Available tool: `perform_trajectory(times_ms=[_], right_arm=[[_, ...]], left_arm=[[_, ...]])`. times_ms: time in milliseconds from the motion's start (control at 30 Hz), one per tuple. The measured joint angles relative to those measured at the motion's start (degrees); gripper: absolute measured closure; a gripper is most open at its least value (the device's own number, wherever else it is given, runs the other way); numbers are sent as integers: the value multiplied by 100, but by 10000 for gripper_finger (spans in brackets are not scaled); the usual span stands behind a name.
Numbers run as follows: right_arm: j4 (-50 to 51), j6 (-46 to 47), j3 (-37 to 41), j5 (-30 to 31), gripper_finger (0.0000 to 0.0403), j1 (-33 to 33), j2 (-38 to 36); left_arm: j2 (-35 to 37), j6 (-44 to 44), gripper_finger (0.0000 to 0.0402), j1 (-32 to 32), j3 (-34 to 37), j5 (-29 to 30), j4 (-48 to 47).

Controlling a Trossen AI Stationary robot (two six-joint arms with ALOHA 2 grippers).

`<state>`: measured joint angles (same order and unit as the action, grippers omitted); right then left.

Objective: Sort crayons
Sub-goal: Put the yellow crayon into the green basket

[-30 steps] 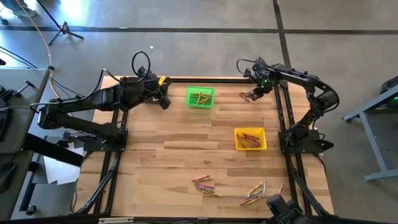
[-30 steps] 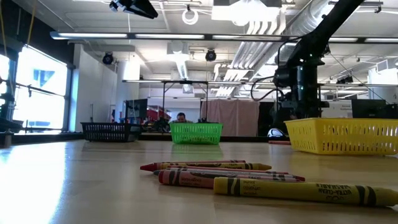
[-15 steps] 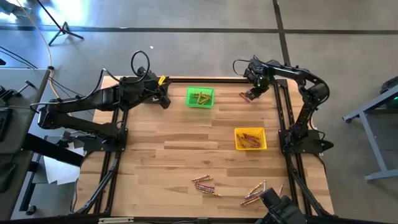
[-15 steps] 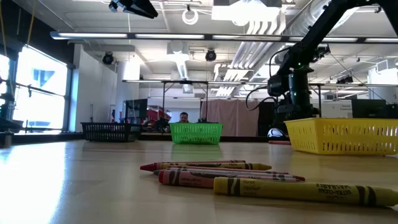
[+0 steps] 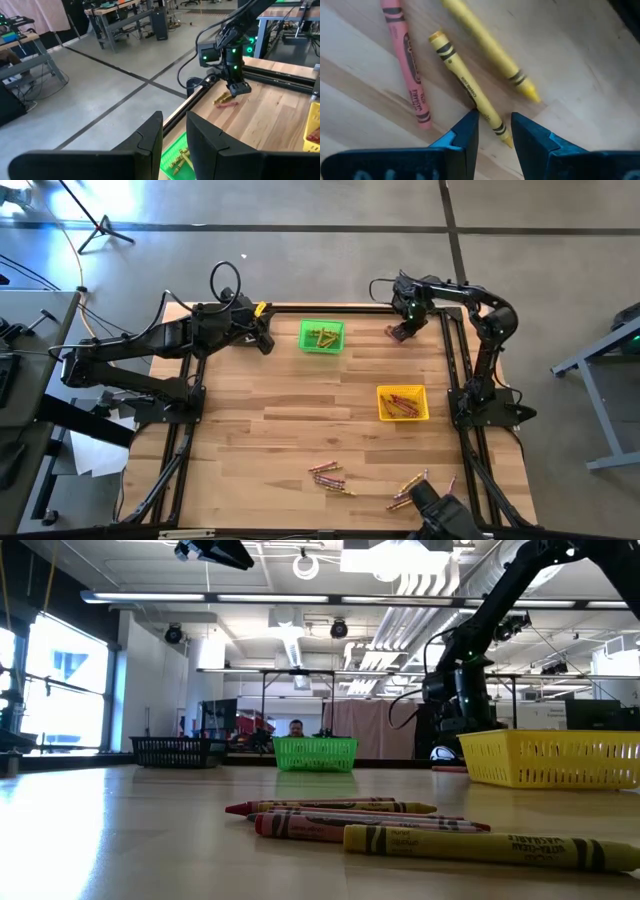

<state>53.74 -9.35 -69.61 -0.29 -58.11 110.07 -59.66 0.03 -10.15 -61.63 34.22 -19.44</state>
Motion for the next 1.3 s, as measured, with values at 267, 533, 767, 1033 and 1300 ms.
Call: perform_trajectory(times_ms=[267, 533, 767, 1033, 1300], right_arm=[[109, 37, 16, 1, 297, 278, 9], [74, 380, 25, -33, 351, 378, 12], [89, 804, 25, -36, 387, 383, 12], [192, 1202, -203, -268, 394, 529, -323], [-297, 1444, -1301, -728, 392, 1440, -587]], left_arm=[[0, 0, 330, 0, 0, 8, 0], [0, -2, 330, 0, 0, 9, -1], [0, -211, 330, 4, 0, 7, -39], [-2, -300, 330, 4, 0, -52, -72], [-2, -300, 330, 4, 0, -59, -70]])
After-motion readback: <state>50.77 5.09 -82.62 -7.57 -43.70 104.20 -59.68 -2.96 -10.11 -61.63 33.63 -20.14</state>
